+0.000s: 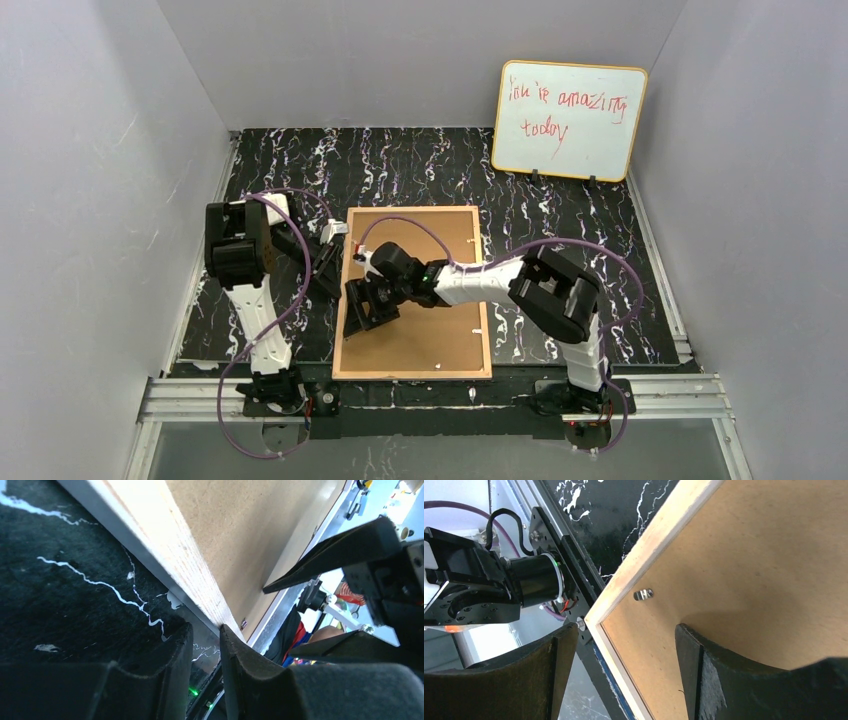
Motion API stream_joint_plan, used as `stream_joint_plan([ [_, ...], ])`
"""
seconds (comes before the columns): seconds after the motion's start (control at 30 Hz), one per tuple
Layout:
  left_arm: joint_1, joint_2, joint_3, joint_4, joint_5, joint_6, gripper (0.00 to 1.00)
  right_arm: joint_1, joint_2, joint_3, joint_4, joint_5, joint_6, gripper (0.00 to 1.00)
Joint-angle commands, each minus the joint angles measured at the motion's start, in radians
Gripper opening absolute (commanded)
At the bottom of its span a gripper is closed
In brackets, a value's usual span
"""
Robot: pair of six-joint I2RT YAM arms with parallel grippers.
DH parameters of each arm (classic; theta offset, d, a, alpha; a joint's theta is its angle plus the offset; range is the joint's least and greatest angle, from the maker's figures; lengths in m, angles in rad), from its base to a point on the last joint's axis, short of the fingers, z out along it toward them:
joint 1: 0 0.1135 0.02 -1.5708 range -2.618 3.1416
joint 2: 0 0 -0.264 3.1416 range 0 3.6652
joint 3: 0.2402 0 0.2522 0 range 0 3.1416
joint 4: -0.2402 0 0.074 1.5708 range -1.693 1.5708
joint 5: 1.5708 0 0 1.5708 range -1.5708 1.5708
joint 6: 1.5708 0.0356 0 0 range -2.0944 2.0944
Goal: Put the photo into the frame
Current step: Install the photo frame at the center of the board.
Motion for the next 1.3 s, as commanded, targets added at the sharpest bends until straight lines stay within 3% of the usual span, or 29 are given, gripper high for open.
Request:
stream_joint_plan([
  [0.0,-0.003,-0.04,-0.024,0.109,-0.062,-0.064,0.25,0.024,0.031,0.038,0.049,0.041,0.022,0.79],
  [1.27,-0.046,-0.103,-0.085,0.187,-0.093,-0.111,0.25,0.076,0.134,0.144,-0.006,0.059,0.051,0.78],
])
